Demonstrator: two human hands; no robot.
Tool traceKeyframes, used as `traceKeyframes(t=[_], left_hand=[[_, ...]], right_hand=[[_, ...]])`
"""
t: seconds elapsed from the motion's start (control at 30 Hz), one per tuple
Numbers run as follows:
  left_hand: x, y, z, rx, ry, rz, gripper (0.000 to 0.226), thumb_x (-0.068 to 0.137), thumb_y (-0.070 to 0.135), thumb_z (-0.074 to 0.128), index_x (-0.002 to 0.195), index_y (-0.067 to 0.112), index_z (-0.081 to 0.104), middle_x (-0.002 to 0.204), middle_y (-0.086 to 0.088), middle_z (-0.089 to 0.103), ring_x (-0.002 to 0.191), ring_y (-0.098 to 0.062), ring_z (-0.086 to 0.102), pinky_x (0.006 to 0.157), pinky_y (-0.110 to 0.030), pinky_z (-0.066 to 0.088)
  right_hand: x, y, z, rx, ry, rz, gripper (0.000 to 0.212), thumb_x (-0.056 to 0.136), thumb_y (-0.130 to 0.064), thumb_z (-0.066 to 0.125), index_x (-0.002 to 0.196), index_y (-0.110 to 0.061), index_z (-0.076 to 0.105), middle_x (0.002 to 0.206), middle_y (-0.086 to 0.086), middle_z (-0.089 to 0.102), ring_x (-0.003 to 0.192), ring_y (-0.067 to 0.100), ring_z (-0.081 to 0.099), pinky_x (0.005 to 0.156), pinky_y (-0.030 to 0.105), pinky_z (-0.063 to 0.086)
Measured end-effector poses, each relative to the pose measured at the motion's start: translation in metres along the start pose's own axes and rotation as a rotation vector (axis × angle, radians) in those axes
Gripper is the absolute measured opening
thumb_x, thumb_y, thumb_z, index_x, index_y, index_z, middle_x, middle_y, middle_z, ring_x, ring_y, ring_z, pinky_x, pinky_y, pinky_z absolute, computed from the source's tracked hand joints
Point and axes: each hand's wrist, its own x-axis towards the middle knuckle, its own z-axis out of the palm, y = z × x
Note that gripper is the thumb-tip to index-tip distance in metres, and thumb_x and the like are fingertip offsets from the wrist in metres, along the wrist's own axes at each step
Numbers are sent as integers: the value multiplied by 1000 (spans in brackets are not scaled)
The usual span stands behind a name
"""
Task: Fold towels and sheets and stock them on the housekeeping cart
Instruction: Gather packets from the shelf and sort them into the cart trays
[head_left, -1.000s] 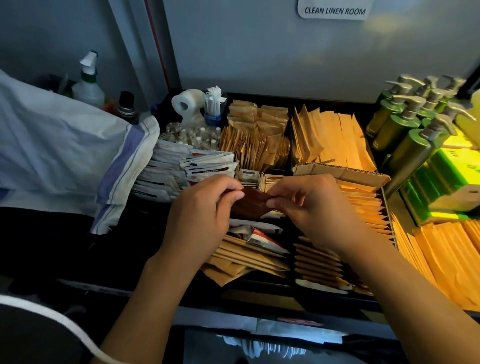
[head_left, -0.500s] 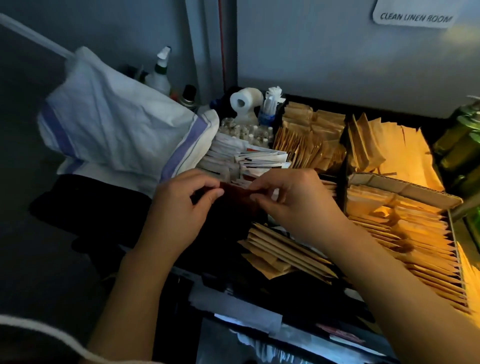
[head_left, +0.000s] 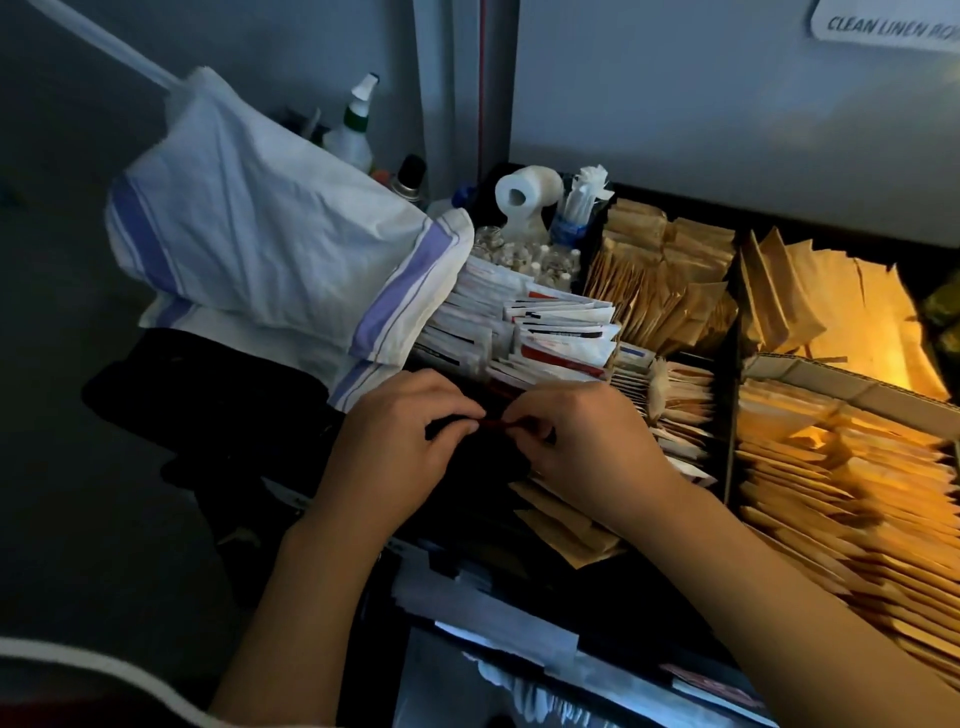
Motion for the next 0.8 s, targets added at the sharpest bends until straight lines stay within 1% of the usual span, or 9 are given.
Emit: traceKeyframes(t=[0.1,0.17,0.23,0.33,0.47,0.6,0.67,0.73,0.8], left_hand=[[2,-3,2,19,17,0,16,86,6,80,96,19,82,93,11,70,88,-10,67,79,-36,56],[2,-5,5,55,-28,-3,16,86,7,80,94,20,82,93,11,70,88,-12,65,79,-38,55],[3,-5,11,99,-94,-36,14,87,11,79,94,22,83,94,10,70,89,-16,64,81,-44,54],[4,-4,15,130,-139,-67,13,90,13,77,97,22,83,95,9,69,91,-18,61,84,-47,52],[1,-7,7,74,-72,-44,14,89,8,77,99,17,83,94,9,68,89,-13,63,81,-38,56],[3,-2,9,135,-85,-60,13,90,9,76,98,18,83,93,8,67,92,-15,60,81,-42,54],[4,4,9,118,-48,-36,14,89,10,77,98,19,83,94,10,67,93,-14,61,81,-39,55],[4,9,8,86,-24,-20,14,88,13,79,99,22,82,95,14,66,94,-10,60,82,-33,54],[6,13,9,71,-38,-10,15,88,16,79,100,24,82,98,16,66,97,-7,59,85,-31,54]], right_hand=[[3,-1,1,7,16,8,15,84,-20,74,97,-28,77,87,-11,72,78,15,66,65,36,55],[5,0,5,-24,-23,23,16,87,-23,71,100,-30,77,91,-8,73,85,18,66,70,38,55],[7,-1,10,-109,-94,6,17,89,-26,67,102,-32,77,94,-7,71,94,21,62,79,38,51],[4,-1,12,-124,-99,-1,15,86,-29,73,101,-30,78,92,-6,67,96,22,60,80,38,49],[-2,2,5,-57,-62,7,12,82,-20,77,92,-26,80,85,-6,65,85,18,61,68,36,53],[-2,2,1,-74,-113,-8,11,88,-25,75,96,-26,81,89,-4,65,90,19,62,73,37,53],[-5,5,-9,-66,-96,10,11,89,-27,75,99,-27,81,92,-6,65,91,18,62,74,39,54],[-13,14,-26,-36,-39,47,12,89,-26,76,100,-28,81,92,-10,65,87,12,62,73,39,56],[-24,29,-46,-14,19,111,13,88,-24,77,100,-28,80,92,-14,65,82,3,60,72,32,56]])
